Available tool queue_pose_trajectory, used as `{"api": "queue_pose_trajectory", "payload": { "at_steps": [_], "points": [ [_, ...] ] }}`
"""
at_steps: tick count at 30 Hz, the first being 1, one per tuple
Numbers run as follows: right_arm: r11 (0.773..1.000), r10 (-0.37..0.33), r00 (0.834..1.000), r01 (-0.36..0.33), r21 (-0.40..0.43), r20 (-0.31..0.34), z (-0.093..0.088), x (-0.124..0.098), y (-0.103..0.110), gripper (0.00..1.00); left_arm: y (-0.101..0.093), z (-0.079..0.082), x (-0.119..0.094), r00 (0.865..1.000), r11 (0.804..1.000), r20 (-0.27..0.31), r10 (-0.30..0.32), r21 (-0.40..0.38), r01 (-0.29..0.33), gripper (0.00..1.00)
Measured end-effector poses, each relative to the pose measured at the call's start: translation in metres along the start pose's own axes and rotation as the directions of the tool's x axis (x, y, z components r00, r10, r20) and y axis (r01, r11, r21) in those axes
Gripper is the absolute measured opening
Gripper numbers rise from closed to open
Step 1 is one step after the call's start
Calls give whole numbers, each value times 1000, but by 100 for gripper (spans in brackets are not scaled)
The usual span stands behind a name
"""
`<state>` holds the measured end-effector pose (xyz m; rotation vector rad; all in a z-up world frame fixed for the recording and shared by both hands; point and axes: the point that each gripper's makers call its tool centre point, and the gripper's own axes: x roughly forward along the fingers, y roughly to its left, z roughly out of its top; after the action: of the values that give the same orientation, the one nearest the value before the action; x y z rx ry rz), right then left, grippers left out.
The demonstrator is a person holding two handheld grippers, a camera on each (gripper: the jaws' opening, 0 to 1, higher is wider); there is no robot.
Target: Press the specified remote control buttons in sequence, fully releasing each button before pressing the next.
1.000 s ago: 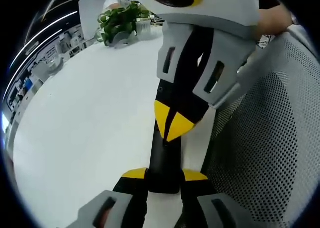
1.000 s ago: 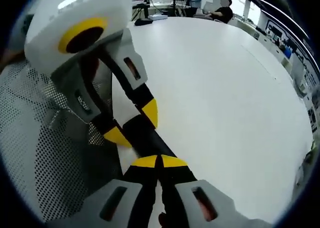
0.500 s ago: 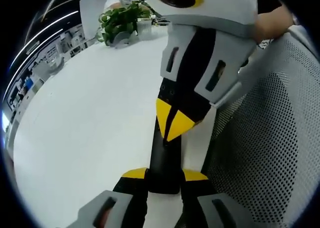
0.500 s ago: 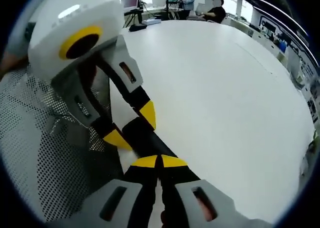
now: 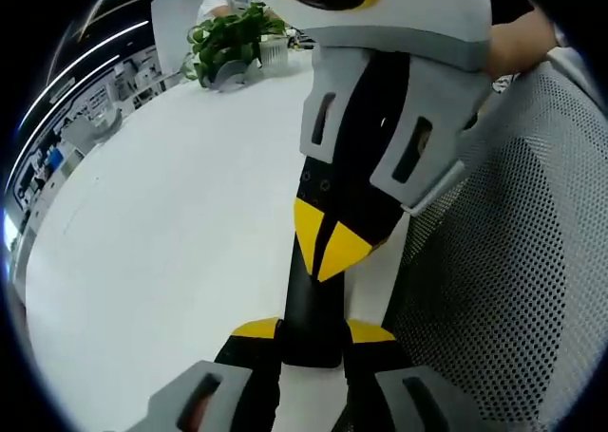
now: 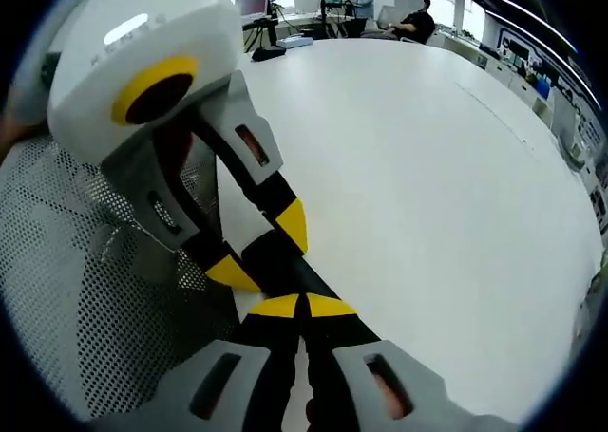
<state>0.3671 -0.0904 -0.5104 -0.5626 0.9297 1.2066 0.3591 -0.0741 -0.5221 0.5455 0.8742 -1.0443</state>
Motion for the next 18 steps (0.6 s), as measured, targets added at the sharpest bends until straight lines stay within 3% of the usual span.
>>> {"api": "queue_pose_trajectory", "payload": {
  "at_steps": [18],
  "points": [
    [1000, -6, 999, 5, -16, -41, 0, 2, 1, 0, -1, 0, 0, 1000, 1000, 0, 2, -7, -2, 25]
  ]
}}
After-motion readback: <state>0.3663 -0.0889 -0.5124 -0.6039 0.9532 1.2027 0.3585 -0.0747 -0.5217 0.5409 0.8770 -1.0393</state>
